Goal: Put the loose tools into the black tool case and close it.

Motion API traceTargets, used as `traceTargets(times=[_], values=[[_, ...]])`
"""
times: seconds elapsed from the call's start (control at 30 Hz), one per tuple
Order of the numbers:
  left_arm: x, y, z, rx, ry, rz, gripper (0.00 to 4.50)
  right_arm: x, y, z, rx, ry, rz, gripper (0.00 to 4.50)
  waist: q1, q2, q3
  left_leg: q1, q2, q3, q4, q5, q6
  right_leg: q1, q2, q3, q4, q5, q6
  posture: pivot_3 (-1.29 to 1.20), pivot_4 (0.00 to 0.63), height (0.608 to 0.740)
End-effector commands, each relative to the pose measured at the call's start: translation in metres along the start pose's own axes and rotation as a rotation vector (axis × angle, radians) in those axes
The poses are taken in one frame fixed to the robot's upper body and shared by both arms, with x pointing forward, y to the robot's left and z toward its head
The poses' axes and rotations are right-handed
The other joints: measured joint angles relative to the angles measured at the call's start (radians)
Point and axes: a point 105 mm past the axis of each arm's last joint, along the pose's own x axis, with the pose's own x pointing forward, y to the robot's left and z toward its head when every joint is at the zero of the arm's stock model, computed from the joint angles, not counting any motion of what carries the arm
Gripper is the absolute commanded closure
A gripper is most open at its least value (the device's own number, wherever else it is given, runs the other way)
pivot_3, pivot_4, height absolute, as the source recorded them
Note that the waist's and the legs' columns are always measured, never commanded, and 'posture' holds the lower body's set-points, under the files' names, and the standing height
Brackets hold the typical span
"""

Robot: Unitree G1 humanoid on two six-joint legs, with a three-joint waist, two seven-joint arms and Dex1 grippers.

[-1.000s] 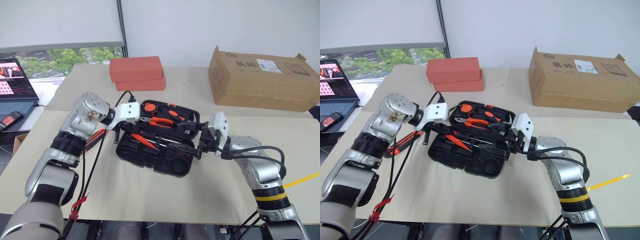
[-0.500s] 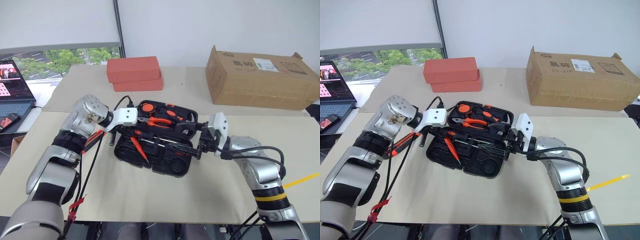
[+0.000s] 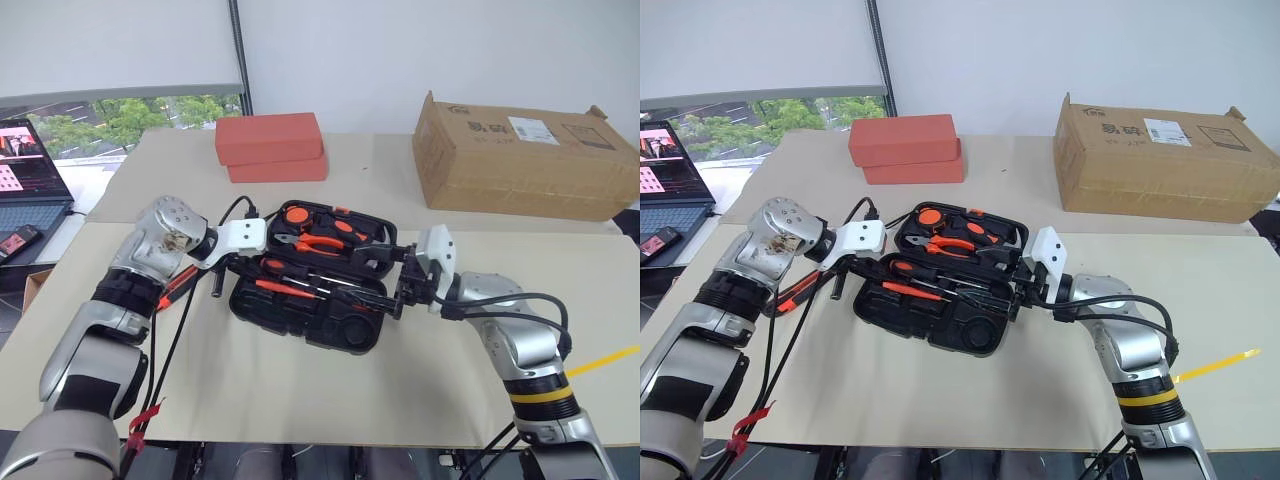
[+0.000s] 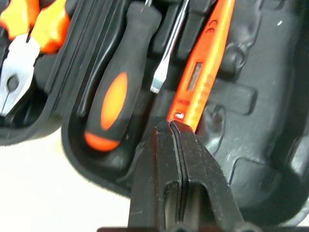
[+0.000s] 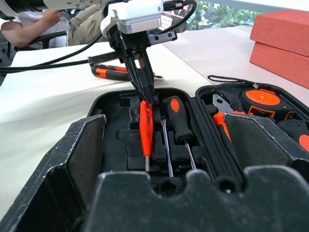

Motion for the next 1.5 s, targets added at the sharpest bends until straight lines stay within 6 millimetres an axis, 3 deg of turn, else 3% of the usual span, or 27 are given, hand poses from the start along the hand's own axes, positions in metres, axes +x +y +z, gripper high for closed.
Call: traceTargets(times=[0.03,0.3,0.47,0.8,1.03,1.5], values=[[-0.017,0.012,0.011,0.055,-0.004,0.063,4.45,0.003,0.001,0.012,-0.045,-0.037,0.014,0.00,0.000,0.000,0.000,0.000,0.000,0.000,0.000,0.000,0.000,0.000,0.000,0.000,0.000,0.000,0.000,0.00,0.150,0.711],[-0.019,0.018,0.042,0.108,-0.103,0.098,4.45,0.002,0.002,0.012,-0.046,-0.033,0.014,0.00,0.000,0.000,0.000,0.000,0.000,0.000,0.000,0.000,0.000,0.000,0.000,0.000,0.000,0.000,0.000,0.00,0.150,0.711],[0.001,0.003,0.060,0.115,-0.194,0.020,4.45,0.002,0.002,0.012,-0.044,-0.034,0.011,0.00,0.001,0.000,0.000,0.000,0.000,0.000,0.000,0.000,0.000,0.000,0.000,0.000,0.000,0.000,0.000,0.00,0.150,0.711],[0.023,-0.020,0.066,0.107,-0.237,-0.069,4.45,0.000,0.003,0.010,-0.039,-0.031,0.003,0.00,0.000,0.000,0.000,0.000,0.000,0.000,0.000,0.001,-0.001,0.000,0.000,0.000,0.000,0.000,0.000,0.00,0.150,0.711],[0.028,-0.027,0.063,0.100,-0.232,-0.091,4.45,0.000,0.004,0.009,-0.036,-0.030,0.000,0.00,0.001,0.000,0.000,0.000,0.000,0.000,0.000,0.001,-0.001,0.000,0.000,0.000,0.000,0.000,0.000,0.00,0.150,0.711],[0.031,-0.025,0.025,0.065,-0.102,-0.058,4.45,0.000,0.004,0.008,-0.033,-0.026,0.004,0.00,0.001,0.000,0.000,0.001,0.000,0.000,0.000,0.000,0.000,0.001,0.000,0.000,0.000,0.000,0.000,0.00,0.150,0.711]])
